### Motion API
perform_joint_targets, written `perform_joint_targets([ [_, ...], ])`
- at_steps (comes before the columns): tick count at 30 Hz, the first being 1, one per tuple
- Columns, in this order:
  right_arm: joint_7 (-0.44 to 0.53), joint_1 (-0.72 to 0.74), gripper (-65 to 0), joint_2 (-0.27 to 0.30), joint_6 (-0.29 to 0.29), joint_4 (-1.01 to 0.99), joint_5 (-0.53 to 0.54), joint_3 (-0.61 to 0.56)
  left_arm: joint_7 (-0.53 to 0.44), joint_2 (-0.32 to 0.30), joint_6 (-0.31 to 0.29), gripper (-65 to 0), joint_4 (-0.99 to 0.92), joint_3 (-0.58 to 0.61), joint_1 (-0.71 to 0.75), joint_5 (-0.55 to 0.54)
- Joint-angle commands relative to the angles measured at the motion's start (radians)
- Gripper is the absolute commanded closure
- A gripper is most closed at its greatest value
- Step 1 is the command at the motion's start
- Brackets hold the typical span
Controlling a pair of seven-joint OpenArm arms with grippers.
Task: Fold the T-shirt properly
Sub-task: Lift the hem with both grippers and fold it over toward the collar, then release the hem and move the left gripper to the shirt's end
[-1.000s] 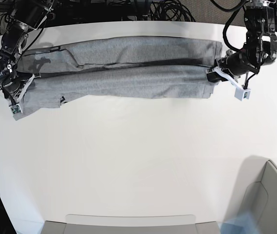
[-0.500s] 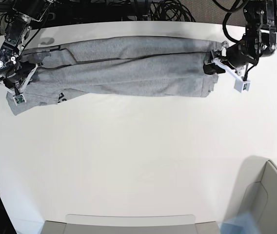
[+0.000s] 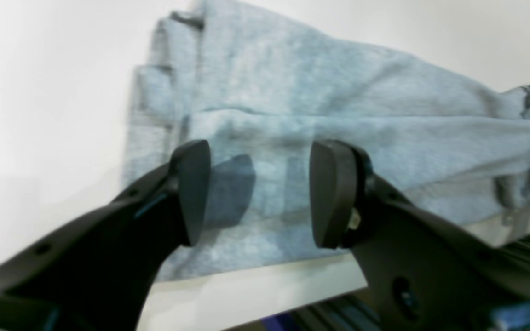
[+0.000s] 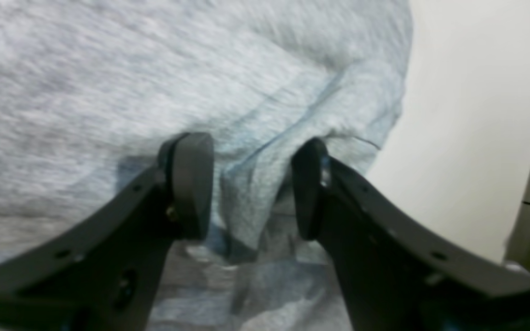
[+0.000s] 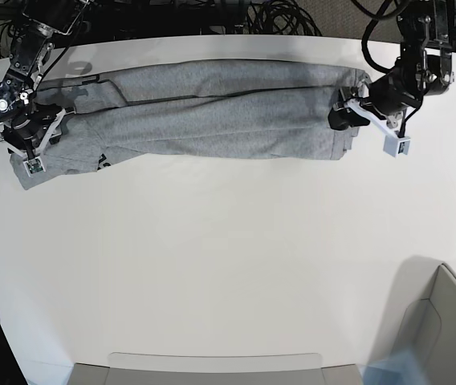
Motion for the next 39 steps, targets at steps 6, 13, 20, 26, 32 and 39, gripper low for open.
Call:
perform_joint_targets([
  [6,0.013,0.011,-27.9,0.016,0.015,0.012,0.004,0.002,-0.022,0.006,-0.008,-38.0,0.014,0.04,0.0,0.195],
  [13,0.013,0.014,-27.9,0.016,0.015,-0.013,0.004,0.002,-0.024,0.006,-0.012,-40.3,-0.04,0.074,-0.003,0.233],
  [20,0.013,0.013,-27.9,0.016,0.015,-0.013,0.004,0.003,-0.081,0.006,-0.214,-40.1,-0.252,0.072,-0.046,0.233],
  [26,0.013,0.013,-27.9,0.019,0.015,-0.013,0.004,0.005,-0.078,0.043,-0.478,-33.9,-0.198,0.074,-0.003,0.23],
  [32,0.013,0.013,-27.9,0.018,0.015,-0.013,0.004,0.003,-0.029,0.092,-0.619,-16.1,-0.258,0.066,-0.022,0.238],
  [39,0.015,0.014,-27.9,0.018,0.015,-0.013,0.004,0.003,0.031,0.087,-0.619,0.0,-0.525,-0.023,-0.16,0.238],
])
